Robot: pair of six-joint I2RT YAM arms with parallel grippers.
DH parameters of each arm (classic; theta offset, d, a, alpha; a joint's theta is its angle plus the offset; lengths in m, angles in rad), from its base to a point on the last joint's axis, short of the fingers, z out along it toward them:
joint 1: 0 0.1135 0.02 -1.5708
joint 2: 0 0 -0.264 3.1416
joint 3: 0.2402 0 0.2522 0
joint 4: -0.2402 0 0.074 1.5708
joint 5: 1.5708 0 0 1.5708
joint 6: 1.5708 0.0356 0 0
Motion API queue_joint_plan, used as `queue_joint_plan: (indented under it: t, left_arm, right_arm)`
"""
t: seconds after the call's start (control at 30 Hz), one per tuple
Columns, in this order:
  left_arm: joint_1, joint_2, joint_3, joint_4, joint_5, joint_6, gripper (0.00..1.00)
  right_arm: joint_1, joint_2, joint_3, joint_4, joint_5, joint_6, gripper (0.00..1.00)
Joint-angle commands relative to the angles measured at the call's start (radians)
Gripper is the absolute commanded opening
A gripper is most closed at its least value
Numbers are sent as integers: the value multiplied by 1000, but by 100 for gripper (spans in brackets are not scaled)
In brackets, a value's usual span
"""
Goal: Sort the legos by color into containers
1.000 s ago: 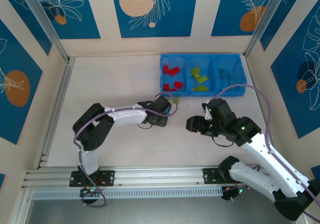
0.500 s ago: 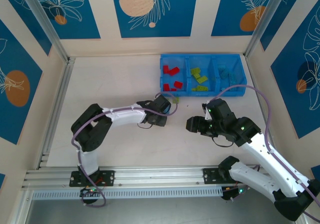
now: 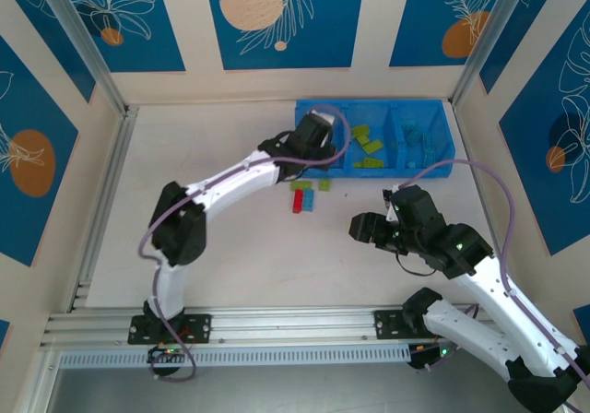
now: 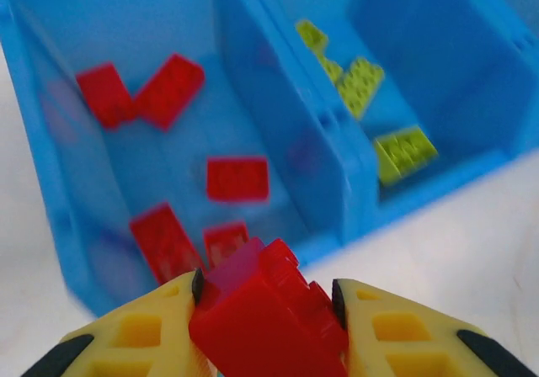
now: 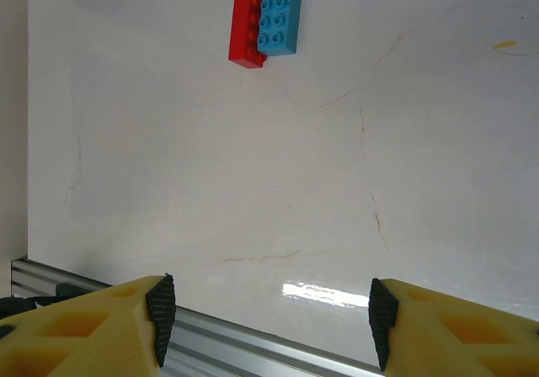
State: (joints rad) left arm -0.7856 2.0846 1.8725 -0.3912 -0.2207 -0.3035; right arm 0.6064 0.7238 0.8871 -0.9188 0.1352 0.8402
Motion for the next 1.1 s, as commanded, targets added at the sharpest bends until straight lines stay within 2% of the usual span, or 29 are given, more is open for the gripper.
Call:
queue_joint_plan:
  t: [0.0,0.1,0.13,0.2,0.27,0.33,0.47,0.6,0.77,0.9,1.07]
  left_arm:
    - [39,147,205,-57,-19,116,38]
    - [44,241,385,-113,-21,159,54]
    - [46,252,423,-128,-19,165,57]
    - [45,234,458,-147,-6,163,59]
    - [45,166,425,-153,18,144,59]
    - [43,52,305,-120,47,119,60]
    - [13,-285,-93,31,85,100,61]
    - [-38,-620,-401,40,105,173,62]
    - [-70,-959,-599,-155,111,327,65]
    - [-70,-1158,-705,-279,117,518,70]
    - [-68,-1292,-881,-220,42,680,74]
  right_arm:
    - [-4,-29,13,-39,14,20,64]
    - [-5,-47,21,-59,24,24,65]
    - [-5,-51,24,-65,29,25,65]
    - [-5,-55,26,-76,41,26,65]
    - [-5,-54,23,-75,50,25,65]
    - [-4,-43,21,-69,72,25,65]
    - [7,50,40,-17,72,-7,65]
    - [56,227,79,79,41,-38,65]
    - [121,476,170,200,30,-48,65]
    - [134,684,265,208,146,-24,63]
    - [83,892,315,277,172,10,50]
